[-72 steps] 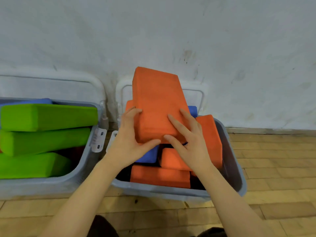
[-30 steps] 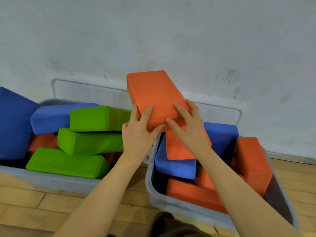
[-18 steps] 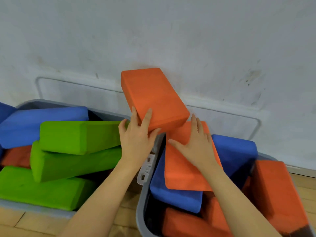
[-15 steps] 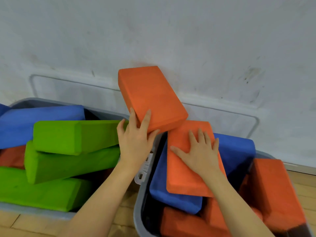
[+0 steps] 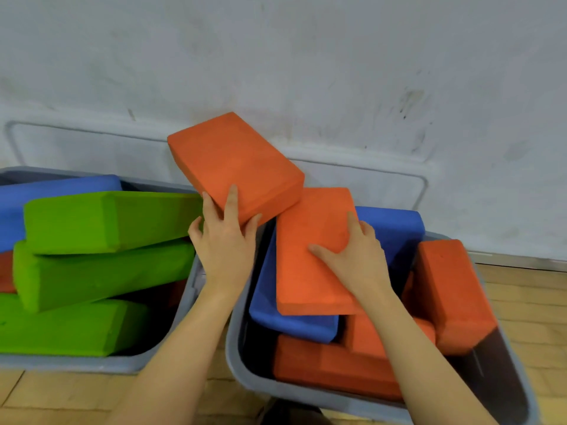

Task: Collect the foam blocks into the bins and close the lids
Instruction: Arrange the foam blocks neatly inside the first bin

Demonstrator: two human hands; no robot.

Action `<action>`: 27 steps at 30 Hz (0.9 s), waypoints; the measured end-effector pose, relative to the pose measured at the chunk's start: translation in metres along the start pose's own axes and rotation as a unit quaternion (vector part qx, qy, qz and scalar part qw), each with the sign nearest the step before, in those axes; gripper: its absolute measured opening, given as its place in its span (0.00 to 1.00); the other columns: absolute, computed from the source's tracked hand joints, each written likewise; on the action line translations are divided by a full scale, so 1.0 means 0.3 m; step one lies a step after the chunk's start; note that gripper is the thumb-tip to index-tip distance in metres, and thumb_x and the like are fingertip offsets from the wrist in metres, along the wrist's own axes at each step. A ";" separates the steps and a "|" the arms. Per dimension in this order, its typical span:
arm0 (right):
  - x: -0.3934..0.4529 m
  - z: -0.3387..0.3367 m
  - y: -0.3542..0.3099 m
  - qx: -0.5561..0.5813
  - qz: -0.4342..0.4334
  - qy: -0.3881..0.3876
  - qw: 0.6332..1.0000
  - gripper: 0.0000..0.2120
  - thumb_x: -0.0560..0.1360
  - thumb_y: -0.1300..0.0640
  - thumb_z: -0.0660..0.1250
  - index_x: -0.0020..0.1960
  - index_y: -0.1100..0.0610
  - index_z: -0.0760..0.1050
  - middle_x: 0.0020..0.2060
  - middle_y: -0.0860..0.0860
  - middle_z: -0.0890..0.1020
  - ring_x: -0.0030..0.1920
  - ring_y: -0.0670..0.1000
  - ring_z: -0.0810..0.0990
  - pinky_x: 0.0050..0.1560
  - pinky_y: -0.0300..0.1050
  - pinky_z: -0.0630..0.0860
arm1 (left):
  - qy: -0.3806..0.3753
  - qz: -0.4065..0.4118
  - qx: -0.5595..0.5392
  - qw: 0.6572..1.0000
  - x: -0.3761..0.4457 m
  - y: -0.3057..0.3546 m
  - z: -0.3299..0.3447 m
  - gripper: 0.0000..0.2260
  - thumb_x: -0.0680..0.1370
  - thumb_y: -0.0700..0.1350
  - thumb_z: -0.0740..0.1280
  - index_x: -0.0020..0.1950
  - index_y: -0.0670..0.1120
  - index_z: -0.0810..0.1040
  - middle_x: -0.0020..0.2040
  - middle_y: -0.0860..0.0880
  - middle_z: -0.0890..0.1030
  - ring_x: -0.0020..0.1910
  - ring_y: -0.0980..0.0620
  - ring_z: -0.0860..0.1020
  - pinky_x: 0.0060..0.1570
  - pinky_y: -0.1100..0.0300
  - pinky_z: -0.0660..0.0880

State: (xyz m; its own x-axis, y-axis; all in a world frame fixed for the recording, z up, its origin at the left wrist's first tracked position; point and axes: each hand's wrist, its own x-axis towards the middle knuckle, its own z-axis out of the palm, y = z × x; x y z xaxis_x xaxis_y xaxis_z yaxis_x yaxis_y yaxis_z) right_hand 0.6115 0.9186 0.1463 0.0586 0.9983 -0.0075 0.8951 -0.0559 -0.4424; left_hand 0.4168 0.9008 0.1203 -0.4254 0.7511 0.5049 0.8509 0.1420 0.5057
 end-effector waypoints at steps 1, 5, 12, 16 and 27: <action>-0.001 -0.002 0.008 0.023 0.006 0.005 1.000 0.50 0.65 0.35 0.71 0.76 0.56 0.52 0.71 0.58 0.62 0.66 0.62 0.67 0.65 0.57 0.65 | 0.004 -0.003 0.000 1.000 -0.006 -0.005 0.000 0.24 0.75 0.55 0.64 0.68 0.45 0.72 0.64 0.30 0.70 0.50 0.36 0.78 0.53 0.46 0.71; -0.003 -0.006 0.024 -0.037 0.031 -0.006 0.999 0.48 0.64 0.29 0.66 0.72 0.59 0.58 0.65 0.58 0.68 0.63 0.63 0.69 0.63 0.58 0.67 | 0.009 -0.008 -0.013 1.000 -0.029 -0.005 0.001 0.25 0.74 0.51 0.70 0.69 0.45 0.71 0.65 0.29 0.69 0.51 0.35 0.78 0.53 0.46 0.71; -0.046 -0.022 0.034 0.134 0.025 -0.069 0.988 0.45 0.66 0.34 0.69 0.75 0.39 0.48 0.67 0.51 0.68 0.65 0.55 0.70 0.62 0.56 0.70 | -0.015 -0.009 -0.081 0.997 -0.010 0.017 -0.014 0.25 0.76 0.48 0.69 0.70 0.42 0.68 0.74 0.36 0.60 0.55 0.34 0.77 0.49 0.44 0.73; -0.085 -0.099 0.012 0.108 0.000 0.010 0.994 0.39 0.70 0.40 0.69 0.74 0.39 0.53 0.68 0.50 0.66 0.64 0.54 0.71 0.57 0.54 0.71 | 0.000 0.002 -0.094 0.996 -0.003 0.069 -0.025 0.25 0.77 0.49 0.66 0.71 0.40 0.67 0.74 0.45 0.64 0.55 0.39 0.78 0.48 0.46 0.73; -0.107 -0.112 0.053 -0.100 -0.092 0.075 0.988 0.25 0.79 0.41 0.54 0.75 0.41 0.56 0.73 0.51 0.62 0.69 0.56 0.62 0.66 0.53 0.53 | -0.130 -0.011 -0.032 0.991 -0.121 0.149 0.015 0.25 0.75 0.50 0.69 0.69 0.44 0.70 0.70 0.43 0.67 0.51 0.36 0.78 0.49 0.44 0.71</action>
State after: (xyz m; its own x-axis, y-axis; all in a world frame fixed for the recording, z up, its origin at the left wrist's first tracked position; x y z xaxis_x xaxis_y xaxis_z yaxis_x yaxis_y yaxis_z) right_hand 0.6387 0.8849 0.1697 -0.0622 0.9788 0.1953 0.9653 0.1087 -0.2375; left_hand 0.4718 0.8828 0.1214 -0.3428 0.8900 0.3008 0.8175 0.1249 0.5622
